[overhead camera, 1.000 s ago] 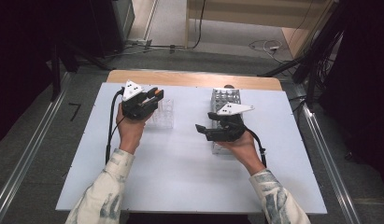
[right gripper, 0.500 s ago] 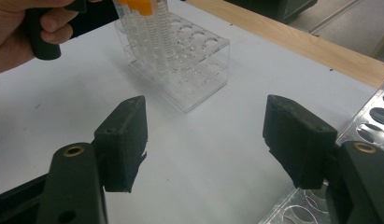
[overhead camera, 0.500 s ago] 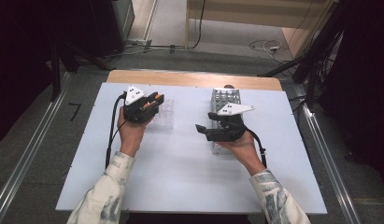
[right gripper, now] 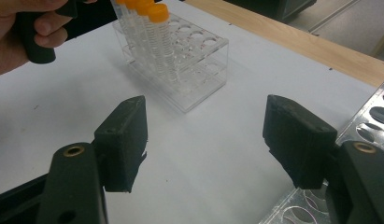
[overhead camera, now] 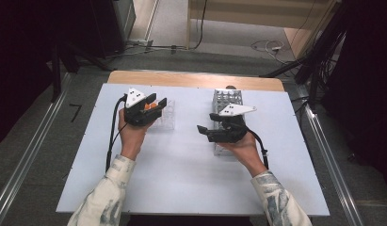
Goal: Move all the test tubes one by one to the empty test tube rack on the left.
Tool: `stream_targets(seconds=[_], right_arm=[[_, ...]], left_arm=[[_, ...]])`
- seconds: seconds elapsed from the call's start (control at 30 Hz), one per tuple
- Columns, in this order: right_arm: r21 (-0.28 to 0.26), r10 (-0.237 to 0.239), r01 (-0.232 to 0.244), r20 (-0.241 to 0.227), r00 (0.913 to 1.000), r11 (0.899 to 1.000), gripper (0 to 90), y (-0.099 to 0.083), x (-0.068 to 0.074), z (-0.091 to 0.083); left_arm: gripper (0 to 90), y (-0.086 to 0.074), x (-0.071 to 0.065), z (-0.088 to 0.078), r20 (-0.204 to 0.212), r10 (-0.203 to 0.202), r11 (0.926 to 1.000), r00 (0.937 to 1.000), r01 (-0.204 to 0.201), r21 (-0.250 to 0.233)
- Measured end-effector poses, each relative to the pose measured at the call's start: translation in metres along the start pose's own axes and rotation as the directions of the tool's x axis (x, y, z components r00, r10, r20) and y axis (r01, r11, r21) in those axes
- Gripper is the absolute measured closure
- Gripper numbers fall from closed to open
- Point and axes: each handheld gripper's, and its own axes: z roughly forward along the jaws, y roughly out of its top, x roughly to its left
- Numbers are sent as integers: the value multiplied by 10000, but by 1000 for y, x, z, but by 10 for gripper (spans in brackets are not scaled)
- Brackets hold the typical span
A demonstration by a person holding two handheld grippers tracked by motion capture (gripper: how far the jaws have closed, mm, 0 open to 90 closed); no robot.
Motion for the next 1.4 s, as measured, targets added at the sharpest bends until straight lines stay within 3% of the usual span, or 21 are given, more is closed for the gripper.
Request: stream_targets(seconds=[0.23, 0.37, 0.47, 0.63, 0.93, 1.2, 1.4], right_arm=[[-2, 28, -28, 107, 9999, 10000, 283, -1, -1, 0], [-81, 60, -59, 141, 9999, 10000, 281, -3, -2, -1], [-66, 81, -79, 229, 9997, 9999, 281, -7, -4, -2], [-242, 194, -186, 323, 9993, 9995, 281, -12, -7, -10], [-328, 300, -280, 630, 9976, 9991, 281, -25, -12, -24], [-652, 422, -360, 972, 9944, 9972, 282, -43, -19, -47], [-759, 603, -519, 1142, 9916, 9958, 281, -52, -23, -60]], left_arm=[[299, 1, -6, -8, -1, -60, 9998, 10000, 60, 200], [238, 0, -9, -16, 150, -146, 9996, 9998, 142, 260], [233, -5, -10, -22, 395, -250, 9991, 9989, 236, 366], [212, -16, -11, -32, 397, -344, 9986, 9986, 327, 421], [191, -31, -17, -47, 387, -123, 9983, 9992, 100, 576], [189, -44, -16, -64, 59, -33, 9984, 10000, 30, 563], [183, -52, -13, -71, -49, -190, 9978, 9998, 193, 638]])
